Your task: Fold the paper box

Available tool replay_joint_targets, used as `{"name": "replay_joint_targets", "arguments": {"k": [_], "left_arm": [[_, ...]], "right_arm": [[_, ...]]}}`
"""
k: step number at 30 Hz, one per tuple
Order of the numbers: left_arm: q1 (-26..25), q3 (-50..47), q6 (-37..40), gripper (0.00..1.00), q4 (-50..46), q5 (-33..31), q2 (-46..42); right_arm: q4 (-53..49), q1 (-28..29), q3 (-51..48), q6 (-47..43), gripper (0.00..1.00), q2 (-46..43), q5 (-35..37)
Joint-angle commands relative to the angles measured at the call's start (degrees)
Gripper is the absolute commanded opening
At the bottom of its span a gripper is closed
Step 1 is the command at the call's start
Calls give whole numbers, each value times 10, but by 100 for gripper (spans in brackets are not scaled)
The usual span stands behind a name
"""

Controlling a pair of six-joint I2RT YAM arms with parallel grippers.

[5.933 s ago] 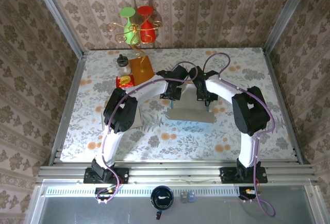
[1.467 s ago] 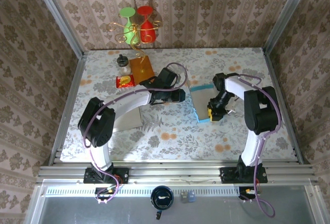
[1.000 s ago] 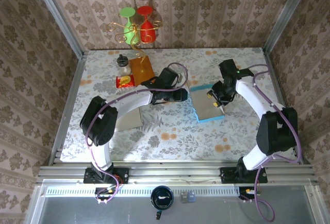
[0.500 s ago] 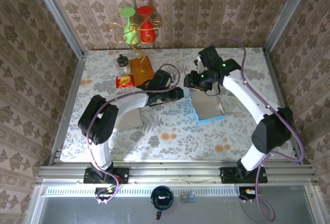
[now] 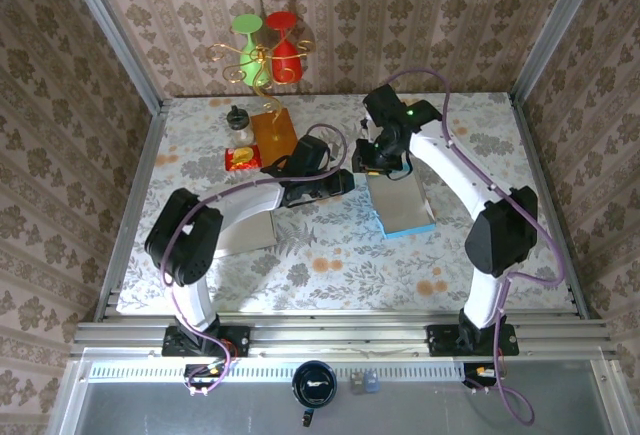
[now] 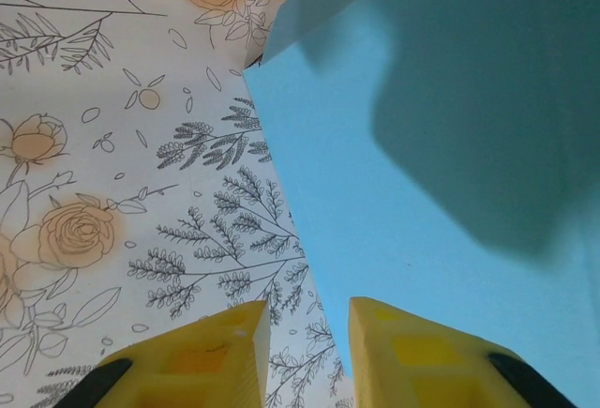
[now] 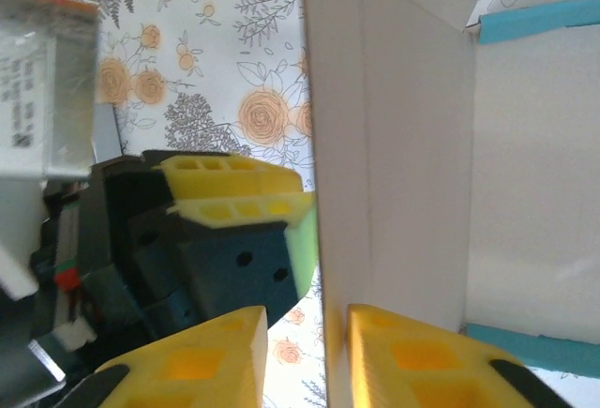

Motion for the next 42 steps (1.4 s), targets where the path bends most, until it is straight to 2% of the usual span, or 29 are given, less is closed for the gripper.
{"name": "replay_joint_targets", "arguments": {"k": [1, 3, 9, 13, 21, 26, 33, 38, 42], "left_arm": [[2, 2, 31, 28, -33, -14, -35], [3, 3, 44, 28, -45, -21, -47], [2, 2, 73, 29, -82, -40, -82], [3, -5, 84, 29, -99, -48, -105], [7, -31, 105, 29, -132, -58, -153], [9, -50, 116, 31, -141, -45, -175], [10, -60, 137, 31, -167, -29, -196], [10, -71, 140, 31, -180, -28, -214], [11, -78, 146, 31, -192, -27, -224]], "right_arm": [[-25, 5, 18, 19, 25, 15, 31], [-16, 5, 17, 39, 21, 14, 41], [13, 5, 8, 119, 0, -2, 71], [17, 5, 10, 202, 0, -21, 116], [-6, 3, 30, 459, 0, -37, 211], [-168, -2, 164, 627, 0, 38, 255], [-292, -29, 320, 799, 0, 126, 235], [-365, -60, 462, 859, 0, 212, 201], [-376, -69, 495, 905, 0, 243, 184]]}}
